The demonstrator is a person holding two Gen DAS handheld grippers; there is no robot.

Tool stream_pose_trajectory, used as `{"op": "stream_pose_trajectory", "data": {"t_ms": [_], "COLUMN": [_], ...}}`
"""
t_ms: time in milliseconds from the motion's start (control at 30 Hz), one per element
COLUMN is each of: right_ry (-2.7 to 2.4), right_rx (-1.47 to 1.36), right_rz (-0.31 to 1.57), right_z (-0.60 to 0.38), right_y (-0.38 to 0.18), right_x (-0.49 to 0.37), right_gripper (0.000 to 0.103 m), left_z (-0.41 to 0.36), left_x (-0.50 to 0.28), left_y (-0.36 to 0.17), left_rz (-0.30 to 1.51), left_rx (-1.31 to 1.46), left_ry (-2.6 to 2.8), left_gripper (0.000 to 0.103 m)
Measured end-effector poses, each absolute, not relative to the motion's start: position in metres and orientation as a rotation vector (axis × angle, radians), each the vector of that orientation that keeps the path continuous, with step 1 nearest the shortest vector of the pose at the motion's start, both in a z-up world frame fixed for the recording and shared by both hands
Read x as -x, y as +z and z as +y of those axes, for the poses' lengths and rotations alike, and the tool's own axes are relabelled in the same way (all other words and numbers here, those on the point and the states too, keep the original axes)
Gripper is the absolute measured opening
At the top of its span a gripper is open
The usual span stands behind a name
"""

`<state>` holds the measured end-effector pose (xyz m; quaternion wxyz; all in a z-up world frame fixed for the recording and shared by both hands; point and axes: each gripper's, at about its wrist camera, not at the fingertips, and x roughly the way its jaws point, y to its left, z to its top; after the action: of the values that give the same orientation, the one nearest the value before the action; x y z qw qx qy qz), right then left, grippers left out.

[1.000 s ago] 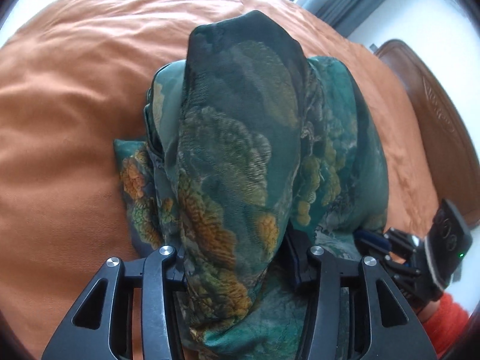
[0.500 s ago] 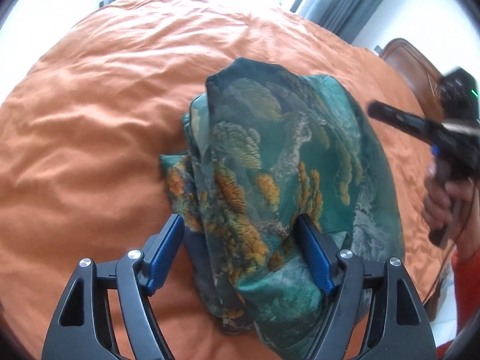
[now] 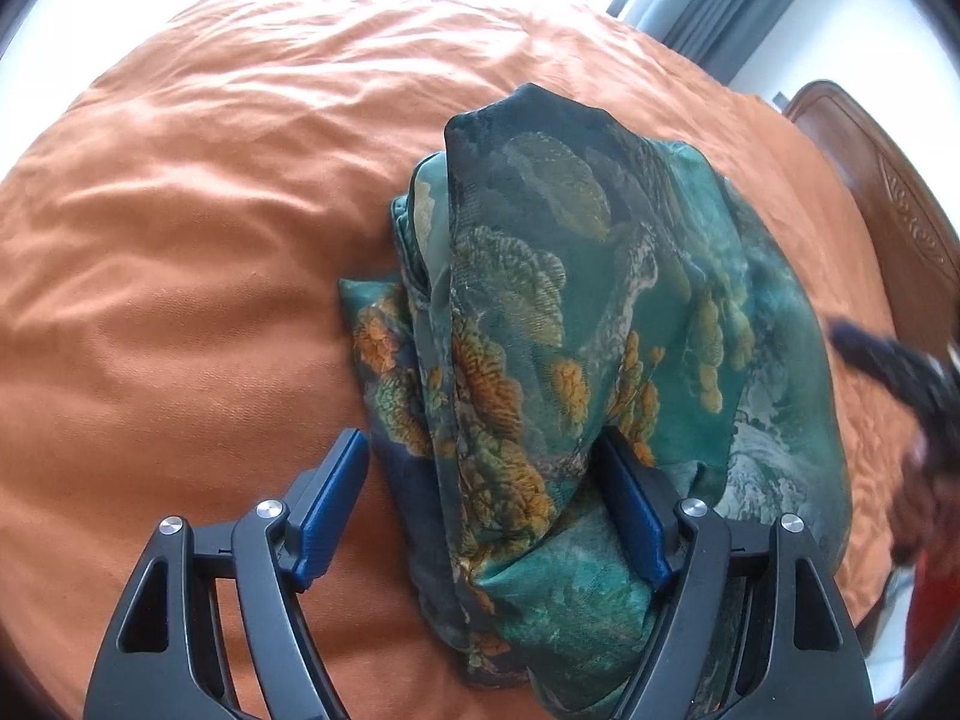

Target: Fold large clothes

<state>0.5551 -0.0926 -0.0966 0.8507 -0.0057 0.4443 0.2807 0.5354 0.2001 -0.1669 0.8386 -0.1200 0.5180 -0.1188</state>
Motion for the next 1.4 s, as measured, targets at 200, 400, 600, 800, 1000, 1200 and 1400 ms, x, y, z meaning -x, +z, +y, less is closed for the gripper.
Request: {"op": "stream_pose_trajectory", "data": {"t_ms": [200,400,600,800,1000,1200,1400], "right_ry": [0.641,0.562,0.495,0.340,0.298,0.302,0.304], "right_rx": [0.003,0.008,0.034,0.114,0.101,0.048,-0.076], "right_rz": [0.938,1.023,0.930,0.863,0.877,0.897,0.904], "right_z": [-0.114,-0.107,-0.123,-0.149,-0.165,-0.175,-0.200], "right_y": [-0.108,-0.166,-0.126,-0.106,-0.107,-0.105,-0.100], "right_x": [-0.450,-0.448,-0.417,-0.400,-0.392,-0.393,-0.415], "right_gripper": [0.030,0.029,0.078,0.081,0.081,0.081,0.081], "left_z": [0.200,0.197,0.184,0.165,0.156,0.177,0.229], "left_x": [-0.528,-0.519,-0.484,-0.448,-0.440,-0.446,-0.474], "left_y": [-0.168,-0.166,-0.121,-0.084,-0.071,-0.073,-0.090], "left_rz": [1.091,1.067,0.951,0.843,0.812,0.872,0.981], "left_rx": [0.270,0.262,0.181,0.034,-0.024,0.073,0.387], "left_ry": [-0.242,-0.203,-0.104,0.022,0.074,-0.001,-0.168], "left_gripper": [0.079,0.087,0.091,0.098,0.098,0.098,0.098]}}
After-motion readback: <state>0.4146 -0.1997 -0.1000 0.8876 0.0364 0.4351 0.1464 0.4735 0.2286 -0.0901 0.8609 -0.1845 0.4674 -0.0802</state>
